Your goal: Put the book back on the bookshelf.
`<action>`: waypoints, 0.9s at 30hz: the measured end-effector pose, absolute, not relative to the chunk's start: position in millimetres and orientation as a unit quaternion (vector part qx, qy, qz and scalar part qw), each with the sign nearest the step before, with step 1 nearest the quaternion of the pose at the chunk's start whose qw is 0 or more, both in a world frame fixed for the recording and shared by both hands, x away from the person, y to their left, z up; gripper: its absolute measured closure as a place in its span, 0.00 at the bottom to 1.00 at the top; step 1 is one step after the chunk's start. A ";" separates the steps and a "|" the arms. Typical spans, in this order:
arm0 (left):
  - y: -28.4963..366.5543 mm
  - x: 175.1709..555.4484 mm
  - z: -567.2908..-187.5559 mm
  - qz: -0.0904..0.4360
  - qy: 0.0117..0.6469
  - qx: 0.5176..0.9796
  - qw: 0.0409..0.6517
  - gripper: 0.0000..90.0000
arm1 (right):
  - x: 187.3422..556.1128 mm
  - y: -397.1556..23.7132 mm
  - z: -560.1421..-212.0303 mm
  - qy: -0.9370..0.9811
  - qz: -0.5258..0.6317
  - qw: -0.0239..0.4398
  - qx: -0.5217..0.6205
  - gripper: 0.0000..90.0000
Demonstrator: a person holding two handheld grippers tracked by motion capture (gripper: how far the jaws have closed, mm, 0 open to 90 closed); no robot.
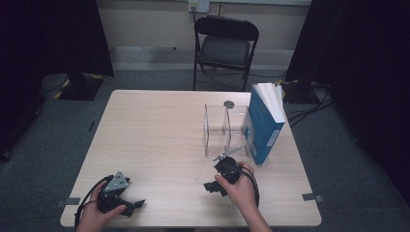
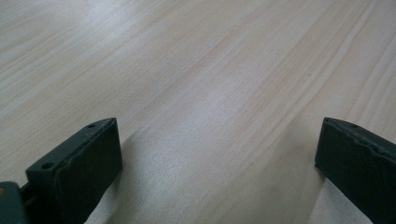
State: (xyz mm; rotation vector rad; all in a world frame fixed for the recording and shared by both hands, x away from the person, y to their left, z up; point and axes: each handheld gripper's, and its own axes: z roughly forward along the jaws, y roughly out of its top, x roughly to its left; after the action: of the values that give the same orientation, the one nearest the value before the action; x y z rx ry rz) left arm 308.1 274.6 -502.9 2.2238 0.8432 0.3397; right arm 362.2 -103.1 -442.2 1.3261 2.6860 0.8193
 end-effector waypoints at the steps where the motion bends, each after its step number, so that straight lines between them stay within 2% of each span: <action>1: 274.6 308.1 -502.9 0.132 0.328 0.863 0.361 0.00 | 362.1 -101.4 -443.1 0.865 0.264 0.017 0.426 0.21; 27: 274.6 308.1 -502.9 0.132 0.327 0.863 0.361 0.00 | 363.2 -73.1 -461.1 0.877 0.265 -0.003 0.401 0.21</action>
State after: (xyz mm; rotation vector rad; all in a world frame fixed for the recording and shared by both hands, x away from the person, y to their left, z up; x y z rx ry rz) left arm 308.1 274.6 -502.9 2.2237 0.8432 0.3397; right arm 363.2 -73.1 -461.1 1.2634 2.7602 0.8329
